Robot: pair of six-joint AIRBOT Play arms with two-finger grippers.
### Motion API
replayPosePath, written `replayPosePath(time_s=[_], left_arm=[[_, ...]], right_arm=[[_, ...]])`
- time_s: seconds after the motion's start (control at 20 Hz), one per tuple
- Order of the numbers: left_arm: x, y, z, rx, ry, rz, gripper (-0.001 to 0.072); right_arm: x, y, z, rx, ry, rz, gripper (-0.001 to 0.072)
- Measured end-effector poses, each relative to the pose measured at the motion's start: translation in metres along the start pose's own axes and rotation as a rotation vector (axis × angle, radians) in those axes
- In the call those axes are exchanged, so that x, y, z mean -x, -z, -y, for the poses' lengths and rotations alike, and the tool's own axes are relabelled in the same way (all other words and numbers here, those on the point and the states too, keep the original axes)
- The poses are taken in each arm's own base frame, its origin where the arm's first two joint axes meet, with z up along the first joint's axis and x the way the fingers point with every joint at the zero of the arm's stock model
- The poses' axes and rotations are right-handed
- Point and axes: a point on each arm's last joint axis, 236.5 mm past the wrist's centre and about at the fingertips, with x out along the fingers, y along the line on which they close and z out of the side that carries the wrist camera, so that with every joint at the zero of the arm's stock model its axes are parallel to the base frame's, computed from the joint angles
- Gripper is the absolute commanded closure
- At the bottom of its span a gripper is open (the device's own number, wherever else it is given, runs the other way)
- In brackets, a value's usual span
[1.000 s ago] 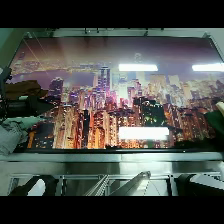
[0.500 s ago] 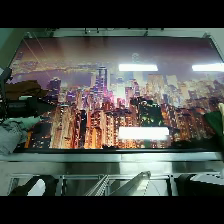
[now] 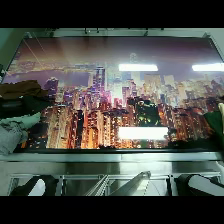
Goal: Fold the shirts.
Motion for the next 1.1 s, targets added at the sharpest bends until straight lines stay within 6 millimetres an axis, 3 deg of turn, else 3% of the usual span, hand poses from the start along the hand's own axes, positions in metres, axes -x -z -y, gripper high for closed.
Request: replayPosePath(time_s=[0.1,0.25,0.4,0.5,0.8,1.1], left_arm=[[0.007,0.001,0.009,-0.036,-0.005,0.02,0.0683],[0.009,0.011,0.026,-0.092,0.009,0.013,0.0683],[-0.001,0.031,0.04,-0.134,0.037,-0.023,0.0683],[-0.009,0.044,0.045,-0.148,0.054,-0.046,0.0683],[-0.018,0.063,0.052,-0.155,0.078,-0.086,0.0683],[-0.019,0.065,0.052,-0.153,0.081,-0.092,0.0683]], right_arm=[[-0.009,0.03,-0.053,0.149,-0.054,0.002,0.069],[-0.024,0.098,-0.099,0.324,-0.112,0.033,0.0691],[-0.044,0.167,-0.106,0.454,-0.156,0.078,0.0691],[-0.055,0.194,-0.1,0.496,-0.176,0.104,0.0691],[-0.063,0.223,-0.105,0.5,-0.26,0.109,0.069],[-0.063,0.232,-0.107,0.481,-0.287,0.089,0.069]])
